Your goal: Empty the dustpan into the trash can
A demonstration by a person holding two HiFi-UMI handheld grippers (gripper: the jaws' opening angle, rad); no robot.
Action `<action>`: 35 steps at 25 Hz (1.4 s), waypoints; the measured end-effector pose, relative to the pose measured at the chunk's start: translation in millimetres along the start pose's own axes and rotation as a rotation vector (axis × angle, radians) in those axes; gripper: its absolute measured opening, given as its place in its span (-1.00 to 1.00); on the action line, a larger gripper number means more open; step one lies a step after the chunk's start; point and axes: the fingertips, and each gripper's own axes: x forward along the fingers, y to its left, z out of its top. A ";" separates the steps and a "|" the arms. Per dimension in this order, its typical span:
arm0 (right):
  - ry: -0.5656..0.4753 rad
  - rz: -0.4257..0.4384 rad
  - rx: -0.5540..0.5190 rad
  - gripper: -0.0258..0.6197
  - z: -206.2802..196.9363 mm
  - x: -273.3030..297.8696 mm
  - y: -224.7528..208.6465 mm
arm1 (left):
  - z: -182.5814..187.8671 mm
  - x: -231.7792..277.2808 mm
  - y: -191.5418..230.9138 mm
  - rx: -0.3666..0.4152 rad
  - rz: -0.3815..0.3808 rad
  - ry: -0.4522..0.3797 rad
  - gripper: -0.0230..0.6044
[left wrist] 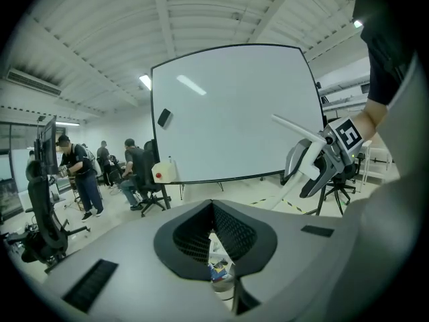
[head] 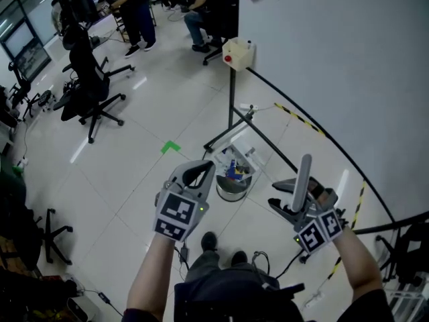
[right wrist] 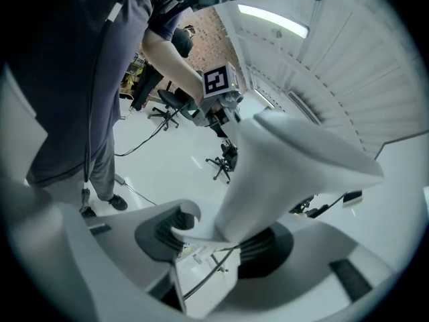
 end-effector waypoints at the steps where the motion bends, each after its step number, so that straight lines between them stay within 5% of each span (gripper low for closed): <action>1: 0.001 -0.010 0.003 -0.30 -4.4 -4.2 2.0 | -0.8 -2.6 -3.1 -0.001 0.008 0.003 -0.93; 17: 0.044 -0.121 0.034 -0.30 -50.5 -37.9 13.5 | -5.6 -1.2 -46.5 0.034 0.022 0.051 -0.93; 35: 0.088 -0.022 -0.223 -0.31 -39.2 -38.5 41.6 | -16.2 0.6 -61.2 0.024 -0.005 0.053 -0.93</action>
